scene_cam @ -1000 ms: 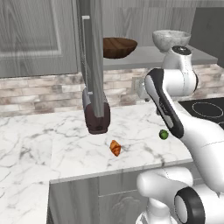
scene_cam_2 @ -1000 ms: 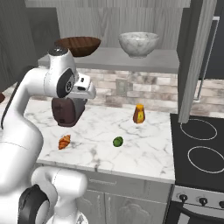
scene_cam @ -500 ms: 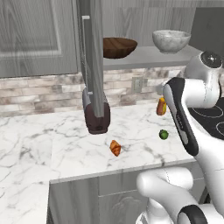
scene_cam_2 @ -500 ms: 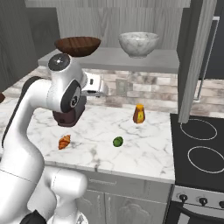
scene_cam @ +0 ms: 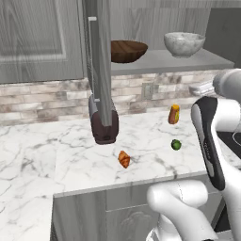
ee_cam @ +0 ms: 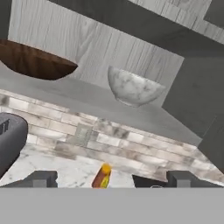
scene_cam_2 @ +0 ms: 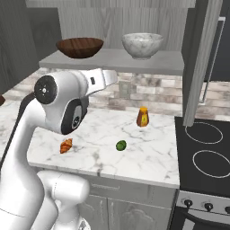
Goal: Pick both bowls and place them on the counter. Then place the avocado in one bowl and place the croissant in the other bowl.
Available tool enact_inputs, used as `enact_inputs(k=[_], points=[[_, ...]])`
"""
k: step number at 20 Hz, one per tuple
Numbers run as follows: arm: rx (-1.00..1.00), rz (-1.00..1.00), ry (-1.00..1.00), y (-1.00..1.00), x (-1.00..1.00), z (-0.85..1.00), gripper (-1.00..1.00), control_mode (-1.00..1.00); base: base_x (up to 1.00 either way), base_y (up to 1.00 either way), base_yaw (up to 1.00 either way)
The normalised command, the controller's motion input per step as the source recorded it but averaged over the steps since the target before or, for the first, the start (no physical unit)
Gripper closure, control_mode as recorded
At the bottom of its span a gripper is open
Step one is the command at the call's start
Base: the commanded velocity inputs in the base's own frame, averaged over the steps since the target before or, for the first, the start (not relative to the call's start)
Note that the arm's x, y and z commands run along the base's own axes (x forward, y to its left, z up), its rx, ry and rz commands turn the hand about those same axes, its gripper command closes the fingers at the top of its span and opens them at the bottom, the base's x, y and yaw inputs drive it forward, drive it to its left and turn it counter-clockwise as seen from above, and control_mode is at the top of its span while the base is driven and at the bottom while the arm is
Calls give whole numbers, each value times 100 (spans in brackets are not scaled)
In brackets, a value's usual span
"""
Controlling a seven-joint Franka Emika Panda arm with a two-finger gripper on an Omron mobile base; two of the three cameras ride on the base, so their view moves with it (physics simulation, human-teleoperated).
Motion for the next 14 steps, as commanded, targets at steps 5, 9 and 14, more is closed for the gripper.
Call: enact_inputs(k=[5, 9, 14], points=[[-28, 0, -39, 29, -14, 88, -100, -100, 0, 0, 0], [-5, 0, -13, -1, 0, 16, -100, -100, 0, 0, 0], [0, 0, 0, -9, 6, 3, -100, -100, 0, 0, 0]])
